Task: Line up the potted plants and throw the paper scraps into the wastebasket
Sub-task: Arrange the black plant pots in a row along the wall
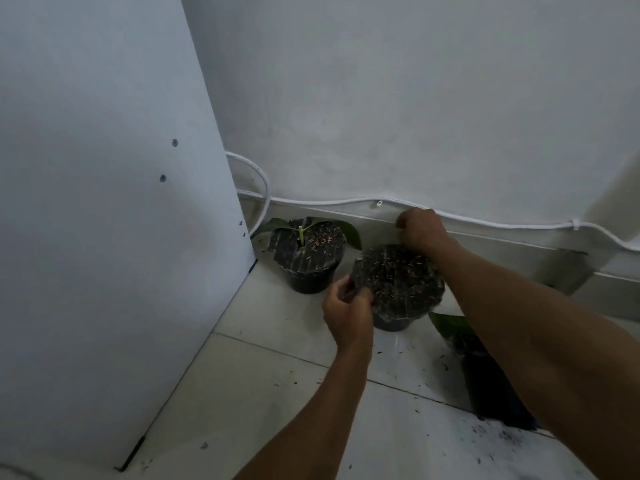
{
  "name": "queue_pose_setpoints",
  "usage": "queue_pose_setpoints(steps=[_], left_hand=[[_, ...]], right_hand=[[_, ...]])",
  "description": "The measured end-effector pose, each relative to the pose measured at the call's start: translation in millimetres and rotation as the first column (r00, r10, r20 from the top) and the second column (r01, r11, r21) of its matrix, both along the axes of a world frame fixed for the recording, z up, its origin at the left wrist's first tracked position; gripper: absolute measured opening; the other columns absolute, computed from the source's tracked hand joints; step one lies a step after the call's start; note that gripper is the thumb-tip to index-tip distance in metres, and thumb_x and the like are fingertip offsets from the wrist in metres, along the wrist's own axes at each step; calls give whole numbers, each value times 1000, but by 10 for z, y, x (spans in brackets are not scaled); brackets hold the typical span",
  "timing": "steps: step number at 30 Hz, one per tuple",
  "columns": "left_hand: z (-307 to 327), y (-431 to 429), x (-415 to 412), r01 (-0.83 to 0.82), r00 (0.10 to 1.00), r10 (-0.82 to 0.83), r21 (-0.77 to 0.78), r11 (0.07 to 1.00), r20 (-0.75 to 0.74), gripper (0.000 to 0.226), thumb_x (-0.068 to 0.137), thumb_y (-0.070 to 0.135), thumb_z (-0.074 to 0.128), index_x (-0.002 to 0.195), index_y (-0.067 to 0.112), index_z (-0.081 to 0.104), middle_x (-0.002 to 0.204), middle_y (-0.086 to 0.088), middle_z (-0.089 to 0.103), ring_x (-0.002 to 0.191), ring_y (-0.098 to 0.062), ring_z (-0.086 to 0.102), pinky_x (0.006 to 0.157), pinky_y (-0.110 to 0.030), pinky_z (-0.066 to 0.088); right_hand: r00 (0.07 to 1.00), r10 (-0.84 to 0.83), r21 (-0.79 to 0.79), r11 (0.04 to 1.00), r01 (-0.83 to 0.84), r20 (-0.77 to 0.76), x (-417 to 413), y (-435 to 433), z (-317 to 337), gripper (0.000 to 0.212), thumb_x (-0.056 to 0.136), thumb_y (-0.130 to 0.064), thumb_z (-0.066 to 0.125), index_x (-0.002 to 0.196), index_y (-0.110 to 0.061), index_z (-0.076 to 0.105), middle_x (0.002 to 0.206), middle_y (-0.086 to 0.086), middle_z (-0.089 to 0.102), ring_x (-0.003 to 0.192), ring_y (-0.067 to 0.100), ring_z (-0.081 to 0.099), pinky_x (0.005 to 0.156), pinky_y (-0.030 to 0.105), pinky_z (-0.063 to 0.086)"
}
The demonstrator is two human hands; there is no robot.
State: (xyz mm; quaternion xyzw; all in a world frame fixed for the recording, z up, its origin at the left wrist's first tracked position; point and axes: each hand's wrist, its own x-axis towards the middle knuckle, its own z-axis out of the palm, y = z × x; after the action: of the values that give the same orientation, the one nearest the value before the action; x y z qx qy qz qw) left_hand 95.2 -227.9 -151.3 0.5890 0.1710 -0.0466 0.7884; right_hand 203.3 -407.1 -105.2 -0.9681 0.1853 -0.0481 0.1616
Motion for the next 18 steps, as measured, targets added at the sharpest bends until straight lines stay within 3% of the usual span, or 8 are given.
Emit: queue_pose_setpoints(steps=[5, 11, 14, 18], left_hand=[[-71, 25, 44, -7, 1000, 7, -24, 1000, 3, 45, 80, -4, 64, 120, 14, 70, 111, -4, 74, 101, -19, 70, 87, -37, 61], [-109, -20, 42, -46, 999, 46, 26, 999, -4, 41, 80, 1, 65, 117, 17, 71, 108, -2, 74, 100, -22, 70, 89, -43, 60], [-84, -83, 16, -56, 995, 57, 12, 998, -78, 31, 82, 6, 65, 107, 23, 71, 103, 1, 73, 98, -23, 70, 89, -44, 59], [56, -124, -48, -51, 964, 51, 6, 999, -261, 23, 84, 20, 67, 106, 19, 73, 96, 2, 69, 91, -22, 65, 82, -46, 62]], right_hand=[[994, -51, -132, 989, 64, 101, 89, 81, -116, 26, 83, -1, 61, 107, 1, 73, 111, 29, 68, 106, 44, 64, 94, 44, 53], [966, 22, -364, 928, 76, 257, -82, 157, -40, 13, 85, -4, 56, 89, 1, 67, 89, 28, 69, 81, 45, 65, 64, 41, 44], [935, 14, -298, 949, 100, 356, -186, 192, -13, 4, 81, -5, 56, 82, -3, 59, 77, 22, 68, 68, 40, 62, 57, 35, 33], [844, -176, 62, 984, 168, 506, -371, 204, 194, 26, 84, -6, 61, 110, -6, 61, 77, 16, 70, 73, 34, 64, 62, 30, 38]])
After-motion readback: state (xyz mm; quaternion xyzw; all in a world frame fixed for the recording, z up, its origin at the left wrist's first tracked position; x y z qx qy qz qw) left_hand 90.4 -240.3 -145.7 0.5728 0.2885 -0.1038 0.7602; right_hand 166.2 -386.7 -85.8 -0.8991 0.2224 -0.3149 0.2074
